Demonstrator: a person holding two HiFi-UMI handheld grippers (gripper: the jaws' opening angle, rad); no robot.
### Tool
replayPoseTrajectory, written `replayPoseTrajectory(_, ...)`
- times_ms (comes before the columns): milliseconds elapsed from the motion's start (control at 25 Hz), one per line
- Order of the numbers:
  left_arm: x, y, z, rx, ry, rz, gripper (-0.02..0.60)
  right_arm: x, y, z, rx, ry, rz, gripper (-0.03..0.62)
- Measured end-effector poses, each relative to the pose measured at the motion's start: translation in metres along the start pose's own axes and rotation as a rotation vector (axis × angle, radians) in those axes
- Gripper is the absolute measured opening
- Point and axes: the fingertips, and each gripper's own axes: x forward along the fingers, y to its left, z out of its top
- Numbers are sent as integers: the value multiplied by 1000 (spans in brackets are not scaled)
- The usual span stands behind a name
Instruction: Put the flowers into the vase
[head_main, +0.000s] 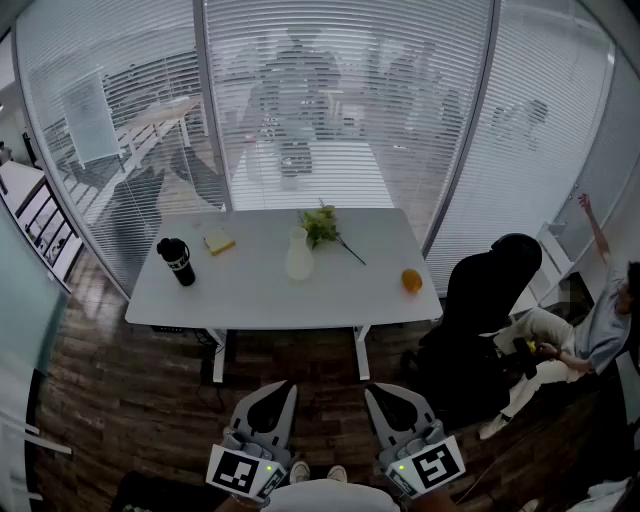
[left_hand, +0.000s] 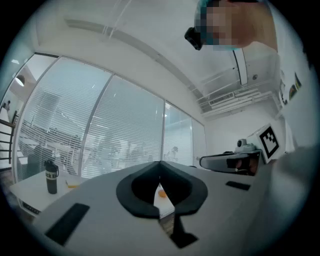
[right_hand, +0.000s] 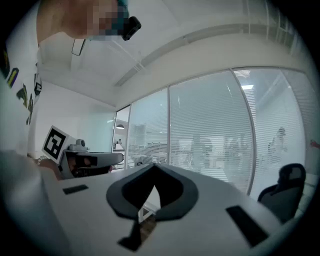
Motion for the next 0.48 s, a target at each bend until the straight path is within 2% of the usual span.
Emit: replayPoseTrajectory(480,1,14,1,-13,-8,-13,14,12,9,1,-9,11,1,9)
